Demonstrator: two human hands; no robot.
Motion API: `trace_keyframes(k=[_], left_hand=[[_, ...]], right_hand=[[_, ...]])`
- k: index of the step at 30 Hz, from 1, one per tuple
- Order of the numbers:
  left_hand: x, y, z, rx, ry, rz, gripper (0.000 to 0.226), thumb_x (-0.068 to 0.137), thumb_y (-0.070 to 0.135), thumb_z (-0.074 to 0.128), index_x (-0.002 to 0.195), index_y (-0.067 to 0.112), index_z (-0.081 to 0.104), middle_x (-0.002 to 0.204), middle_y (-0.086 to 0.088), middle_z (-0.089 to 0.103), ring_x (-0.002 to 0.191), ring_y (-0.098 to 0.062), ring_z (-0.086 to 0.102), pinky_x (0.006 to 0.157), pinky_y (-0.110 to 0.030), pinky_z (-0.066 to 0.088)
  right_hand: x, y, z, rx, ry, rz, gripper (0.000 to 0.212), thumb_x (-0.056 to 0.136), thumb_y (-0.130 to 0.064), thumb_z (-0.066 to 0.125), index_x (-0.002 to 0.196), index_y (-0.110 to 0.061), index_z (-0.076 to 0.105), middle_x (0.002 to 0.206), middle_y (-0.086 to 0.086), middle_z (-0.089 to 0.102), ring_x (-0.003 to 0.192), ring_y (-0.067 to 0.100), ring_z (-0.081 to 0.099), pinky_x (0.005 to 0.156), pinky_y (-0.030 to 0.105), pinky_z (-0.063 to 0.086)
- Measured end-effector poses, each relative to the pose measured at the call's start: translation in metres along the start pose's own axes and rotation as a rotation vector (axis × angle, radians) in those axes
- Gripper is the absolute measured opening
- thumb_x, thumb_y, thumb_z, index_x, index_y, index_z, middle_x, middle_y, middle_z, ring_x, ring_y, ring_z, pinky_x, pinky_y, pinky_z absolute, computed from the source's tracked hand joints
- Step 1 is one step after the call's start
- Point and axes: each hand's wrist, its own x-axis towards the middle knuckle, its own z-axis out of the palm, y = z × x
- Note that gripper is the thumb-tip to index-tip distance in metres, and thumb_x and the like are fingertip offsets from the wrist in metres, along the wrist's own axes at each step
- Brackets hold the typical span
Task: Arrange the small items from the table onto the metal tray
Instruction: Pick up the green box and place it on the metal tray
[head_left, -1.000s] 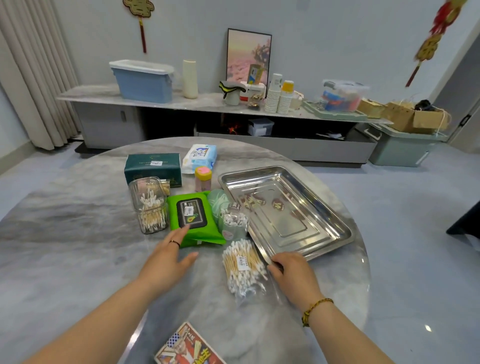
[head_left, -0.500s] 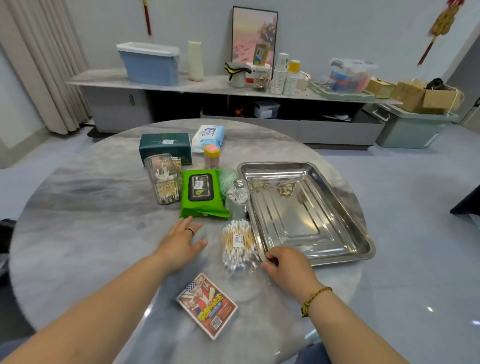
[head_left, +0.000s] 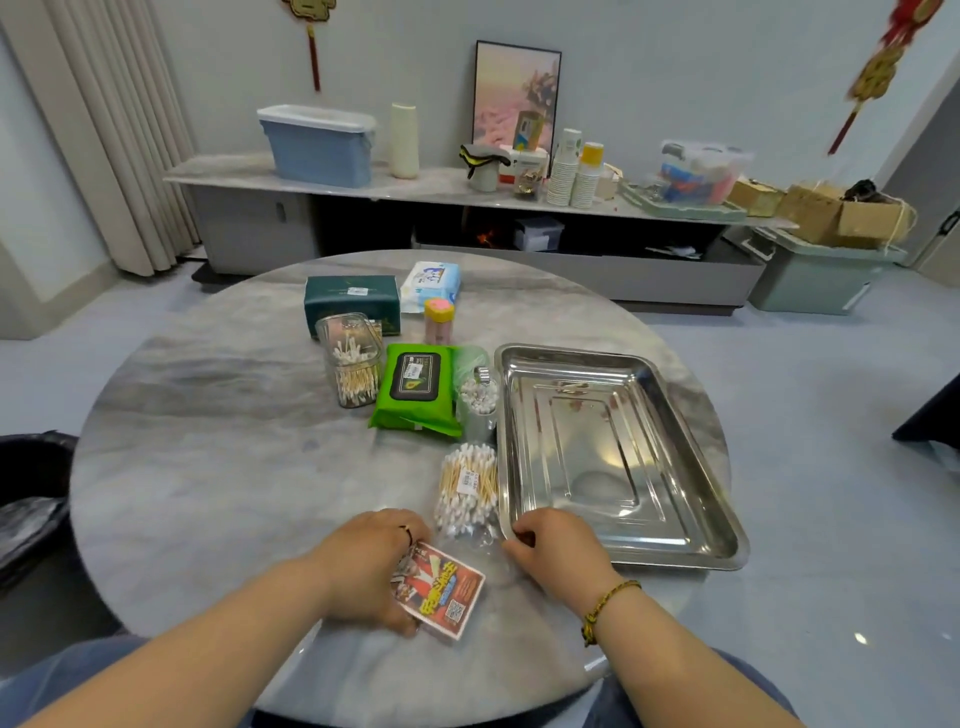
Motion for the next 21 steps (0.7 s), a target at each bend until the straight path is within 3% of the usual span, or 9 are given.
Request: trace_keyframes(k=[4, 8, 11, 13, 15, 21], left_hand=[[-0.005, -0.005, 0.003, -0.014, 0.063, -0.049, 0.069, 0.054, 0.053, 0.073, 0.111, 0.023, 0.047, 0.117, 0.003, 0.054, 0.105, -0.013, 0.049, 0.082, -0.016, 0.031], [-0.006, -0.017, -0.003, 0.017, 0.157, -0.115, 0.072, 0.054, 0.055, 0.070, 0.115, 0.024, 0.047, 0.121, 0.004, 0.053, 0.112, -0.014, 0.047, 0.094, -0.018, 0.030], [-0.007, -0.034, -0.008, 0.054, 0.170, -0.195, 0.078, 0.055, 0.058, 0.070, 0.120, 0.023, 0.045, 0.125, 0.004, 0.051, 0.117, -0.015, 0.044, 0.098, -0.021, 0.027], [-0.006, -0.045, -0.012, 0.074, 0.147, -0.243, 0.081, 0.054, 0.062, 0.069, 0.121, 0.023, 0.045, 0.125, 0.003, 0.050, 0.118, -0.016, 0.042, 0.099, -0.023, 0.026], [-0.002, -0.053, -0.015, 0.078, 0.121, -0.276, 0.083, 0.053, 0.065, 0.069, 0.121, 0.024, 0.045, 0.125, 0.003, 0.048, 0.118, -0.017, 0.040, 0.099, -0.025, 0.025], [0.009, -0.072, -0.026, -0.075, 0.021, -0.293, 0.094, 0.056, 0.067, 0.066, 0.134, 0.028, 0.032, 0.148, 0.001, 0.027, 0.138, -0.016, 0.021, 0.113, -0.030, 0.013]], right_hand=[[-0.002, -0.006, -0.005, -0.014, -0.056, 0.024, 0.030, 0.085, -0.021, 0.052, 0.056, -0.012, 0.048, 0.061, 0.008, 0.050, 0.059, 0.018, 0.042, 0.047, 0.021, 0.029], [0.000, -0.009, -0.005, -0.034, -0.081, 0.048, 0.042, 0.084, -0.016, 0.050, 0.047, -0.018, 0.030, 0.051, 0.000, 0.034, 0.066, 0.021, 0.042, 0.047, 0.022, 0.028], [-0.002, -0.013, -0.007, -0.044, -0.002, 0.054, 0.043, 0.086, -0.028, 0.050, 0.046, -0.020, 0.036, 0.050, -0.001, 0.039, 0.061, 0.022, 0.042, 0.058, 0.028, 0.032], [0.003, -0.015, -0.012, -0.125, 0.228, -0.009, 0.035, 0.087, -0.039, 0.047, 0.061, -0.018, 0.058, 0.067, 0.001, 0.061, 0.075, 0.023, 0.053, 0.070, 0.030, 0.037], [0.013, -0.020, -0.020, -0.153, 0.393, -0.066, 0.033, 0.089, -0.040, 0.045, 0.083, -0.014, 0.065, 0.089, 0.005, 0.067, 0.090, 0.024, 0.055, 0.080, 0.033, 0.037], [0.064, -0.053, -0.032, 0.077, 0.409, -0.278, 0.026, 0.087, -0.021, 0.052, 0.109, -0.009, 0.058, 0.109, 0.010, 0.062, 0.105, 0.024, 0.050, 0.087, 0.028, 0.037]])
